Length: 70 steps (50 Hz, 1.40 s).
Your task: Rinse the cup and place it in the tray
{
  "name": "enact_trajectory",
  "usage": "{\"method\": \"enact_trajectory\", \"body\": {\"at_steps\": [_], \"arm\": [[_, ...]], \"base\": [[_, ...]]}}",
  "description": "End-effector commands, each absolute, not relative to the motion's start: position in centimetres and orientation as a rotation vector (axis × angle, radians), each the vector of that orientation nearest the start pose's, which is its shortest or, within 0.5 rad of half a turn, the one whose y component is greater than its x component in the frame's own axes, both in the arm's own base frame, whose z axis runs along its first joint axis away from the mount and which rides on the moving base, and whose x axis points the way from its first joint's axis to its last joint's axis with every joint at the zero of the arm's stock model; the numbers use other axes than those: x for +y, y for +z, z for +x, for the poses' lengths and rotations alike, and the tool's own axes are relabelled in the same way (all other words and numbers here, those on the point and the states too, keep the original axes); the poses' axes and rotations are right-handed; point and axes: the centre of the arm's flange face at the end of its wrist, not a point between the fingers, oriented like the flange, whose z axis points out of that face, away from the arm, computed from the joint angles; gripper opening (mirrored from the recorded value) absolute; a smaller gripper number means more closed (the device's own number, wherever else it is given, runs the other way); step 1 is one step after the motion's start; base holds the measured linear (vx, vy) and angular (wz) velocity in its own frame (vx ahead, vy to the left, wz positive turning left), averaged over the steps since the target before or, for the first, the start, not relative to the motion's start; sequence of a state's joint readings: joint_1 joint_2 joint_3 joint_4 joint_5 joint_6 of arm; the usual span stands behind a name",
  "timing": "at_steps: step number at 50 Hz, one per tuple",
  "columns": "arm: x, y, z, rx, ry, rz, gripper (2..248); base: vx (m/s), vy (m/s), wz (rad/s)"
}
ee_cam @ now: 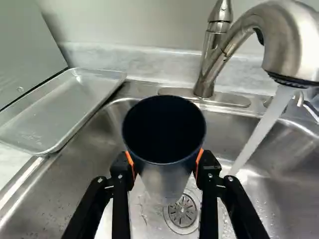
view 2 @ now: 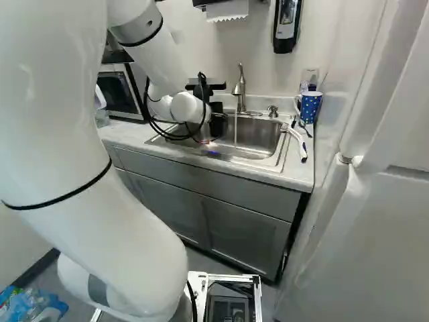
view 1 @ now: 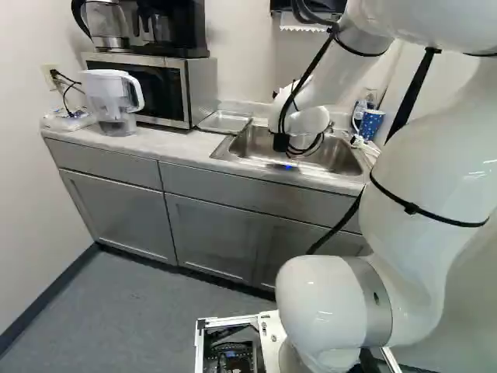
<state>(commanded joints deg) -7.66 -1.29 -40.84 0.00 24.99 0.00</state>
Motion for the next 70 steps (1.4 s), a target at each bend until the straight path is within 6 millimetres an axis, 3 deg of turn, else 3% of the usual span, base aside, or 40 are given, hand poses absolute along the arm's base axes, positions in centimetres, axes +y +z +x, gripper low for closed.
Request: {"method": "enact_trajectory", "body": {"at_steps": [32,70], "arm": [[-9.0,48.3,44.9,0.27,-1.75,-2.723,125],[-12.5,48.3,44.9,0.377,-1.766,-2.748,125]], "base": [[0.0,0.0,0.0],[0.0,0.0,0.0]]}}
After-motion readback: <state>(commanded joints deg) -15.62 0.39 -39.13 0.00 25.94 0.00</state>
